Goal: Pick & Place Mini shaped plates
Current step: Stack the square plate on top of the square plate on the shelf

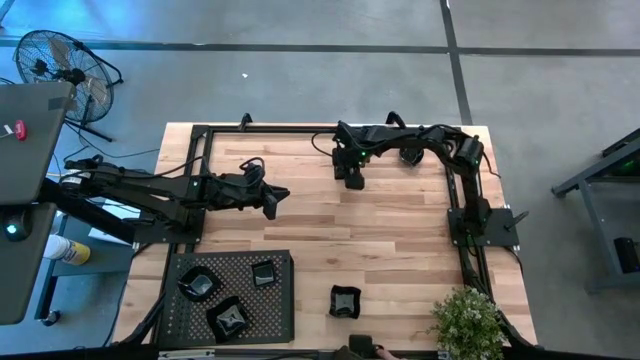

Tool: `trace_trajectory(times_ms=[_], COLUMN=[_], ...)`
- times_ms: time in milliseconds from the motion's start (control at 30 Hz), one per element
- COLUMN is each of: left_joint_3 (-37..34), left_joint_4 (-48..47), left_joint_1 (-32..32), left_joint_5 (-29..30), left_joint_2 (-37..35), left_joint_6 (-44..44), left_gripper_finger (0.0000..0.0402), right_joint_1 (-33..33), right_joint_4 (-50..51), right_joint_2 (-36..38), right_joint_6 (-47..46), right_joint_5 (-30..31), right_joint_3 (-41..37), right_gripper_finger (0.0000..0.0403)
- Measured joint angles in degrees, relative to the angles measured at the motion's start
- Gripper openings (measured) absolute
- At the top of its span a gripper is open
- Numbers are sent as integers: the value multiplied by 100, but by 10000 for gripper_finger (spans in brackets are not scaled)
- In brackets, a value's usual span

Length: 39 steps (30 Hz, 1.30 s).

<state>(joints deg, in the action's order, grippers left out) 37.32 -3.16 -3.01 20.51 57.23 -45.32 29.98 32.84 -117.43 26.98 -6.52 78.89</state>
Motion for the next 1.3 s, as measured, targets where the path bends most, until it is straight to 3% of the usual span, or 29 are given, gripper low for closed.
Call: trace_trajectory(times_ms=[367,1000,1300], left_joint_3=[0,0,0], left_joint_4=[3,9,387], left_joint_1=[0,0,7], left_joint_5=[7,17,495], left_joint_2=[0,0,0], left_joint_6=[-2,-12,-1591], left_gripper_finger=[64,64,79], right_joint_1=[4,4,-189], right_joint_4=[50,151,188], right_joint_2=[20,553,1581], right_joint_6=[-17,-152,-403], right_joint_5=[-46,-211,-344], right_joint_3=[28,28,28], right_gripper_finger=[220,220,220])
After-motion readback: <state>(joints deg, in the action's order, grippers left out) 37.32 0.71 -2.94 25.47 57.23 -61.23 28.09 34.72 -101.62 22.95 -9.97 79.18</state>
